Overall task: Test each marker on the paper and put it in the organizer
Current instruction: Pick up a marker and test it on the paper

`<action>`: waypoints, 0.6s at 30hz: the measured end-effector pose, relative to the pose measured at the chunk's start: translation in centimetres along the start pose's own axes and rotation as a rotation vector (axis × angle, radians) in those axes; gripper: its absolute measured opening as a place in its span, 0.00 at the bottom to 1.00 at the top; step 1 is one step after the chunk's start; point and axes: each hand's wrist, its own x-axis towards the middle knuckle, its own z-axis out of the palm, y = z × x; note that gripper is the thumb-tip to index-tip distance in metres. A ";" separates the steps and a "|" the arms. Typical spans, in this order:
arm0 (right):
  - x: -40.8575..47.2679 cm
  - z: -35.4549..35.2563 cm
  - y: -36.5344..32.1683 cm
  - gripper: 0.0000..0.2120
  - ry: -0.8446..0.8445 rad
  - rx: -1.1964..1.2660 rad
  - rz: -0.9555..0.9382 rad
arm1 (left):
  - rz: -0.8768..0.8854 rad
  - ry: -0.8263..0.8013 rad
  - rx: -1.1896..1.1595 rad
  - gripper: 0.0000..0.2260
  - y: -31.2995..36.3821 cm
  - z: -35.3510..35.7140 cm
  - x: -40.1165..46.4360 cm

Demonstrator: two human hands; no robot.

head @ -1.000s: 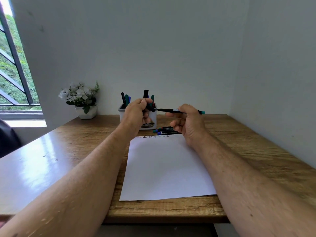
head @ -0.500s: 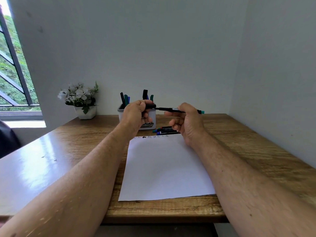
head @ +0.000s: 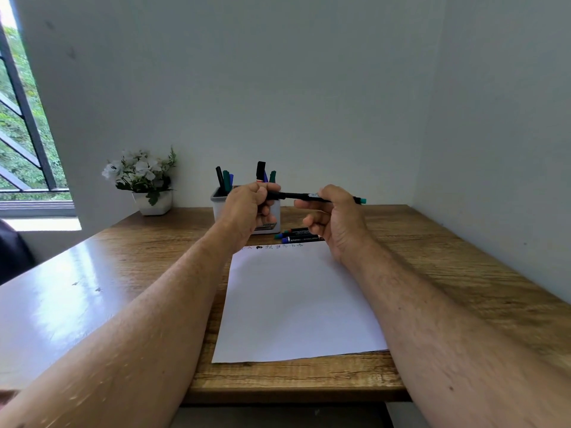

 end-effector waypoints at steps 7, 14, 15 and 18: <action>-0.3 0.0 -0.3 0.04 -0.001 -0.055 -0.028 | 0.060 0.100 -0.066 0.05 0.2 -0.1 0.2; -0.4 -0.1 -0.1 0.08 -0.068 -0.143 -0.057 | 0.106 0.146 -0.152 0.01 0.0 -1.0 0.3; -0.4 -0.1 0.0 0.08 -0.075 -0.218 -0.079 | 0.100 0.143 -0.180 0.01 -0.1 -1.2 0.3; -0.4 0.1 0.7 0.07 -0.076 -0.490 -0.203 | 0.087 0.128 -0.242 0.02 -0.1 -1.5 0.3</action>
